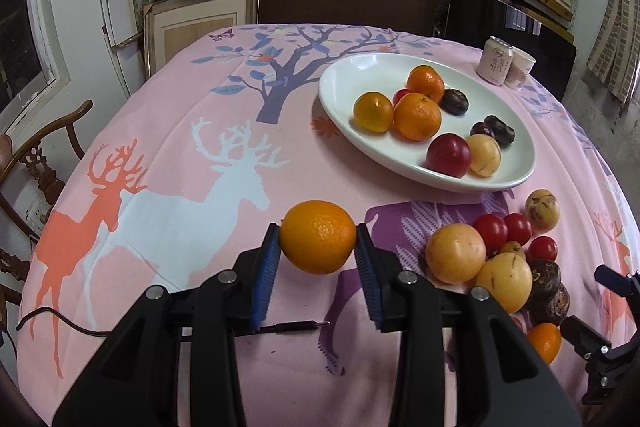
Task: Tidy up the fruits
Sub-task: 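Hold the orange in the left tool while the right tool grasps a mangosteen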
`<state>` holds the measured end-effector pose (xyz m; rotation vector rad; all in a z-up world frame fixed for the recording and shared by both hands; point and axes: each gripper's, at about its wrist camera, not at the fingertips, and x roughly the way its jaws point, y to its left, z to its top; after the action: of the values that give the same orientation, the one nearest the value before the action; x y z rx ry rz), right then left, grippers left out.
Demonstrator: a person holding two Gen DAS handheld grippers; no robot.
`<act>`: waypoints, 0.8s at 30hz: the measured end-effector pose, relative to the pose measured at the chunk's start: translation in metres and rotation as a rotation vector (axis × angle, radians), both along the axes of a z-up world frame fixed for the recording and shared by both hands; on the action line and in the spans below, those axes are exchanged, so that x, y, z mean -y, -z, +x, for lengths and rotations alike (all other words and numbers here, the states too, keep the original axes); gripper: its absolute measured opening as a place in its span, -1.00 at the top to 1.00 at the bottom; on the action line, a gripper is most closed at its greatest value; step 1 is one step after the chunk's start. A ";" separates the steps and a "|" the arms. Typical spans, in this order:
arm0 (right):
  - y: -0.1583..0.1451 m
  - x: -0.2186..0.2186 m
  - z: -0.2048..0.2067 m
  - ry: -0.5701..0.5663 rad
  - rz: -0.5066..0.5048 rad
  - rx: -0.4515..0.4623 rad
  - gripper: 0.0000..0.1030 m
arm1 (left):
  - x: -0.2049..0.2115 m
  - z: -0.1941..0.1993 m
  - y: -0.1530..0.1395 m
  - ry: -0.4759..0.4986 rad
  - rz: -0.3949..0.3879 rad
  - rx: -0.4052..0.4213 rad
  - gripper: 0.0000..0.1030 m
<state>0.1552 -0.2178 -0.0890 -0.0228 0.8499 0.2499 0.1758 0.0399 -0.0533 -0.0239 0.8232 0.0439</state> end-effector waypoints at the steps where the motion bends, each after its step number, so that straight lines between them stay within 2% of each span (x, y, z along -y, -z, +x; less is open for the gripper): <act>1: 0.000 0.000 0.000 -0.005 -0.001 0.000 -0.93 | 0.001 -0.001 0.000 0.000 0.005 0.002 0.28; 5: 0.009 0.004 0.008 0.020 0.003 -0.059 -0.93 | 0.003 -0.002 0.000 0.008 0.012 0.004 0.28; 12: 0.014 -0.007 0.011 -0.007 -0.054 -0.076 -0.93 | 0.004 -0.004 -0.001 0.009 0.021 0.008 0.28; 14: 0.015 -0.002 0.013 0.029 -0.073 -0.073 -0.93 | 0.004 -0.004 -0.001 0.008 0.024 0.008 0.28; 16: 0.009 0.007 0.013 0.122 -0.137 -0.015 -0.93 | 0.003 -0.004 -0.001 0.007 0.025 0.008 0.28; 17: 0.007 0.016 0.015 0.159 -0.124 -0.012 -0.93 | 0.003 -0.004 -0.001 0.006 0.024 0.008 0.28; 19: 0.010 0.022 0.018 0.151 -0.077 -0.047 -0.93 | 0.003 -0.004 -0.001 0.011 0.023 0.004 0.28; 23: 0.010 0.012 0.015 0.100 -0.116 -0.029 -0.92 | 0.004 -0.005 0.000 0.017 0.028 0.002 0.28; 24: 0.010 0.012 0.014 0.097 -0.117 -0.025 -0.87 | 0.004 -0.005 0.000 0.017 0.026 0.001 0.28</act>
<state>0.1697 -0.2300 -0.0992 -0.0875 0.8877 0.1089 0.1707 0.0358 -0.0532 0.0077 0.8220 0.0386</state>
